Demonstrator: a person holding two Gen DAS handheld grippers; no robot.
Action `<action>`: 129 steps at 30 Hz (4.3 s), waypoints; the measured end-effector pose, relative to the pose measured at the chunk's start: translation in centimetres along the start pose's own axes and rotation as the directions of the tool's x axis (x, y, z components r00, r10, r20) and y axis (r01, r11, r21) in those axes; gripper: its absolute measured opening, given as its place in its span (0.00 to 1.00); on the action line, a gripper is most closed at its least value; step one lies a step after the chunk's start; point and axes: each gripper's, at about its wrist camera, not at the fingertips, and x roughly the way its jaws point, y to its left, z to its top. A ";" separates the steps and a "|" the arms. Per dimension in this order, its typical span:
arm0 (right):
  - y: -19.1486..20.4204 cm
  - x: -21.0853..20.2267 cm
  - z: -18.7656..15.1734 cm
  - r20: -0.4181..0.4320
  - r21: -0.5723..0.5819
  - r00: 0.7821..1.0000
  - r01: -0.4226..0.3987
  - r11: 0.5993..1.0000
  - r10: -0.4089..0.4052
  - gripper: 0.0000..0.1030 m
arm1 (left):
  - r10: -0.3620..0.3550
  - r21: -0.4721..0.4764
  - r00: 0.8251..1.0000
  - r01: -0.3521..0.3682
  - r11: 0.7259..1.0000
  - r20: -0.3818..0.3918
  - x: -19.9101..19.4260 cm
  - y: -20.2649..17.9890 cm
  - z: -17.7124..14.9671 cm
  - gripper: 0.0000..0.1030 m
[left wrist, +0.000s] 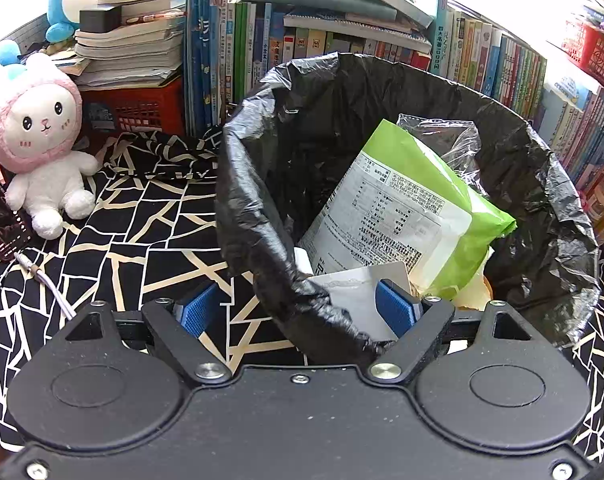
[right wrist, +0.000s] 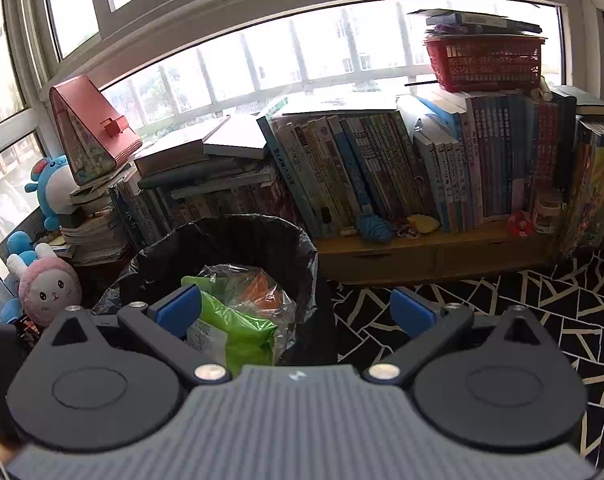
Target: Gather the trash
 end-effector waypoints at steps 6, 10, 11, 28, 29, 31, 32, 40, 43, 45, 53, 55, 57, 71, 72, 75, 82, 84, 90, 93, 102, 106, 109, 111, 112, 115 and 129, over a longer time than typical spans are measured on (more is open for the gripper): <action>-1.2 -1.6 -1.4 0.029 0.041 0.999 0.018 0.999 -0.020 1.00 | 0.006 0.026 1.000 -0.007 1.000 0.027 -2.5 0.0 -0.5 0.82; -2.1 -2.2 -2.5 0.006 0.095 1.000 0.020 0.995 -0.021 1.00 | 0.001 0.037 0.998 -0.003 0.999 0.064 -4.6 -0.1 -0.9 0.82; -2.2 -2.5 -2.9 0.012 0.102 1.000 0.024 0.994 -0.025 1.00 | 0.000 0.041 0.997 -0.003 0.999 0.075 -5.1 -0.2 -1.0 0.82; -4.2 -7.2 -6.7 0.026 0.094 0.969 0.244 0.965 -0.247 1.00 | -0.065 0.134 0.996 0.057 0.989 0.056 -10.5 -3.1 -5.4 0.83; -4.3 -7.4 -6.9 0.023 0.096 0.967 0.249 0.964 -0.252 1.00 | -0.070 0.141 0.996 0.062 0.988 0.057 -10.7 -3.4 -5.5 0.83; -4.5 -7.7 -7.3 0.016 0.101 0.966 0.257 0.961 -0.259 1.00 | -0.081 0.153 0.995 0.072 0.986 0.056 -10.8 -3.9 -5.6 0.83; -4.5 -7.9 -7.4 0.012 0.102 0.964 0.262 0.960 -0.264 1.00 | -0.086 0.159 0.995 0.076 0.984 0.057 -10.9 -4.2 -5.7 0.83; -4.4 -8.8 -7.7 0.029 0.070 0.949 0.310 0.948 -0.313 1.00 | -0.142 0.196 0.988 0.126 0.972 0.067 -11.1 -5.9 -5.3 0.84; -4.4 -8.8 -7.8 0.011 0.073 0.953 0.301 0.951 -0.303 1.00 | -0.144 0.215 0.988 0.128 0.968 0.060 -10.9 -6.5 -5.2 0.84; -4.3 -8.6 -7.8 -0.008 0.065 0.953 0.302 0.951 -0.303 1.00 | -0.137 0.219 0.989 0.120 0.968 0.060 -10.9 -6.7 -5.2 0.86; -4.2 -8.5 -7.6 -0.033 0.059 0.954 0.300 0.952 -0.298 1.00 | -0.123 0.212 0.991 0.109 0.971 0.052 -10.5 -7.3 -4.5 0.87; -4.2 -8.2 -7.4 -0.048 0.046 0.951 0.309 0.950 -0.307 1.00 | -0.108 0.218 0.993 0.096 0.971 0.041 -10.3 -7.7 -4.4 0.87; -4.2 -8.0 -7.3 -0.058 0.038 0.949 0.312 0.949 -0.309 1.00 | -0.108 0.226 0.994 0.098 0.969 0.034 -10.1 -8.0 -4.1 0.87; -4.1 -6.5 -6.3 -0.086 0.027 0.947 0.312 0.950 -0.308 1.00 | -0.129 0.241 0.992 0.122 0.963 0.012 -9.0 -9.0 -2.7 0.87; -4.1 -6.3 -6.2 -0.086 0.021 0.946 0.315 0.949 -0.312 1.00 | -0.125 0.242 0.992 0.118 0.963 0.014 -9.0 -9.1 -2.5 0.87; -4.0 -5.7 -5.8 -0.083 0.004 0.945 0.319 0.948 -0.318 1.00 | -0.115 0.246 0.993 0.105 0.964 0.024 -8.9 -9.3 -2.2 0.87; -4.1 -4.8 -5.1 -0.091 0.001 0.946 0.314 0.949 -0.312 1.00 | -0.099 0.229 0.995 0.092 0.969 0.020 -8.4 -9.4 -1.7 0.87; -4.1 -4.6 -5.2 -0.093 -0.002 0.946 0.312 0.950 -0.311 1.00 | -0.092 0.227 0.996 0.084 0.970 0.023 -8.3 -9.3 -1.7 0.87; -4.1 -4.2 -5.5 -0.105 -0.007 0.945 0.310 0.951 -0.309 1.00 | -0.085 0.220 0.996 0.078 0.972 0.021 -8.0 -9.2 -1.6 0.87; -4.1 -4.2 -5.5 -0.105 -0.009 0.946 0.306 0.952 -0.306 1.00 | -0.085 0.218 0.996 0.079 0.973 0.016 -7.8 -9.2 -1.6 0.87; -3.9 -4.2 -5.5 -0.105 -0.013 0.946 0.307 0.952 -0.307 1.00 | -0.086 0.220 0.996 0.081 0.972 0.013 -7.7 -9.2 -1.6 0.87; -3.9 -4.2 -5.6 -0.105 -0.015 0.946 0.307 0.952 -0.307 1.00 | -0.087 0.219 0.996 0.082 0.972 0.011 -7.6 -9.3 -1.6 0.87; -4.0 -4.2 -5.5 -0.104 -0.017 0.947 0.305 0.952 -0.305 1.00 | -0.087 0.219 0.996 0.083 0.972 0.010 -7.6 -9.3 -1.6 0.87; -4.0 -4.2 -5.6 -0.104 -0.018 0.946 0.306 0.952 -0.306 1.00 | -0.086 0.218 0.996 0.082 0.972 0.010 -7.5 -9.3 -1.6 0.87; -3.9 -4.2 -5.6 -0.104 -0.018 0.946 0.306 0.952 -0.307 1.00 | -0.085 0.218 0.996 0.081 0.973 0.011 -7.6 -9.3 -1.5 0.87; -3.9 -4.1 -5.6 -0.104 -0.018 0.946 0.306 0.952 -0.306 1.00 | -0.084 0.213 0.996 0.080 0.974 0.009 -7.4 -9.3 -1.6 0.87; -3.9 -4.1 -5.5 -0.103 -0.026 0.947 0.303 0.953 -0.304 1.00 | -0.089 0.216 0.996 0.084 0.973 0.011 -7.3 -9.3 -1.5 0.87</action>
